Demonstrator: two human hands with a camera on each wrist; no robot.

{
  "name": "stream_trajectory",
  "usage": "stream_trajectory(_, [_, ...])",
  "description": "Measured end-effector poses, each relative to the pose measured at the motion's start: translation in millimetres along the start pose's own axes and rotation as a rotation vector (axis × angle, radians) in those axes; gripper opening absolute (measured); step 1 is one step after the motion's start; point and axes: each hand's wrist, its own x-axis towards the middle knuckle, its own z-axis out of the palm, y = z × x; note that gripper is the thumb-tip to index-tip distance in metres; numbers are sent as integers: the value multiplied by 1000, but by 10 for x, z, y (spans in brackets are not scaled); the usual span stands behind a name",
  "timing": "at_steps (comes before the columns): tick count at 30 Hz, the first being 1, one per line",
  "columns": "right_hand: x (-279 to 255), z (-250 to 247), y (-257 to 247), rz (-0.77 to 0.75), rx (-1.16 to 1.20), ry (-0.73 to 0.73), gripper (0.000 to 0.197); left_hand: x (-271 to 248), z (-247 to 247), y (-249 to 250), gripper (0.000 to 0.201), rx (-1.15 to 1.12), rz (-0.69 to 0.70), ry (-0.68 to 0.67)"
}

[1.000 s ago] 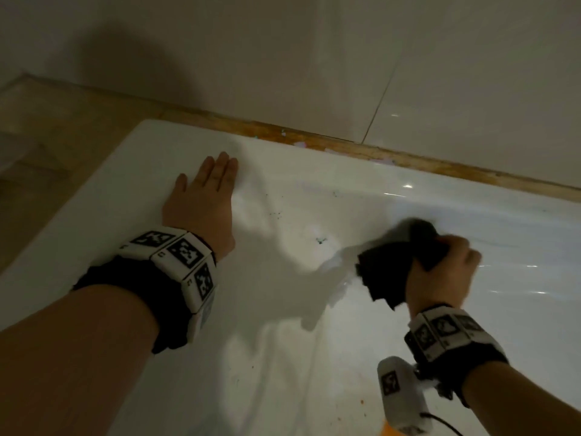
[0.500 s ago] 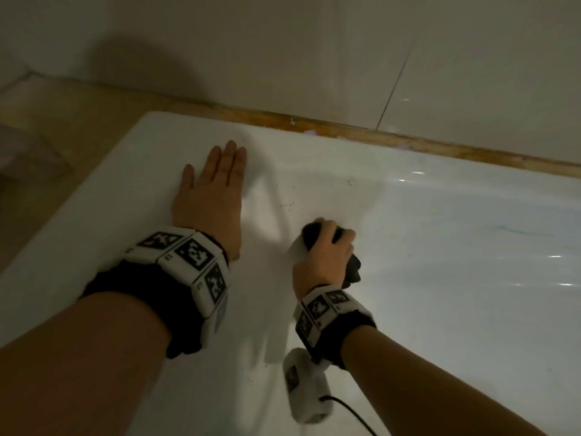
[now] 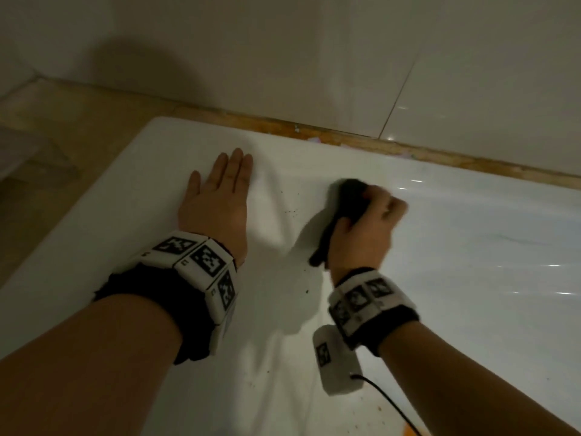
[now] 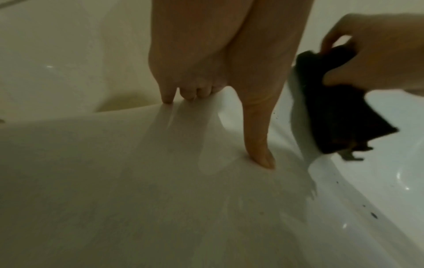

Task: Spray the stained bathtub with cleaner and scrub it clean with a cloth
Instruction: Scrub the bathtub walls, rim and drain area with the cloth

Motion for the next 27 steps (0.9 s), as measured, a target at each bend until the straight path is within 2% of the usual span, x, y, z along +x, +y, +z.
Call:
stream_trajectory(1, [-62,116,-52,-72,9,-100,35,-5,2,-2,130,0,1,0])
stream_trajectory(3, [-156,275,-138,-300,-127,-284,24,-4,6,3,129,2,4,6])
stream_trajectory(4, [-197,308,-180,-404,-185,-416,28,2,2,3,129,3,7,12])
stream_trajectory(5, [-235,318,-200,-458,-285,-519,39,6,-1,1,127,-2,8,15])
stream_trajectory(6, [-268,329,-161,-546,-381,-539,50,5,-4,2,122,-17,8,19])
stream_trajectory(8, [-370,315,-37,-683,-409,-653,58,-2,-2,8,115,-38,9,25])
stream_trajectory(10, [-380,207,99,-747,-358,-834,50,-12,-25,4,118,-29,8,21])
stream_trajectory(11, [-328,120,146,-717,-279,-877,42,-19,-31,-5,123,-22,11,10])
stream_trajectory(12, [-274,39,162,-619,-176,-848,35,-28,-29,-9,127,-19,16,-3])
stream_trajectory(13, [-169,-36,174,-492,-98,-723,30,-26,-25,-13,129,-19,18,-5])
stream_trajectory(15, [26,-134,162,-321,-28,-335,29,0,1,-12,128,-12,14,4])
stream_trajectory(16, [50,-103,142,-288,-23,-241,27,4,4,-9,127,-10,15,6])
stream_trajectory(17, [16,-24,104,-250,-6,-253,24,-2,2,-6,126,-9,20,7])
stream_trajectory(18, [-60,87,75,-236,-17,-353,21,-12,-14,-3,126,-7,27,6])
stream_trajectory(20, [-325,304,79,-341,-256,-594,37,-43,-63,-23,124,4,46,0])
stream_trajectory(22, [-594,360,238,-439,-366,-705,50,-103,-92,-82,121,30,78,-43])
stream_trajectory(23, [-727,311,336,-451,-358,-793,51,-155,-84,-123,123,75,90,-85])
stream_trajectory(26, [-1136,30,621,-592,-274,-1200,48,-341,-1,-243,130,286,114,-227])
stream_trajectory(27, [-1190,-87,668,-598,-227,-1231,41,-389,30,-268,130,322,115,-256])
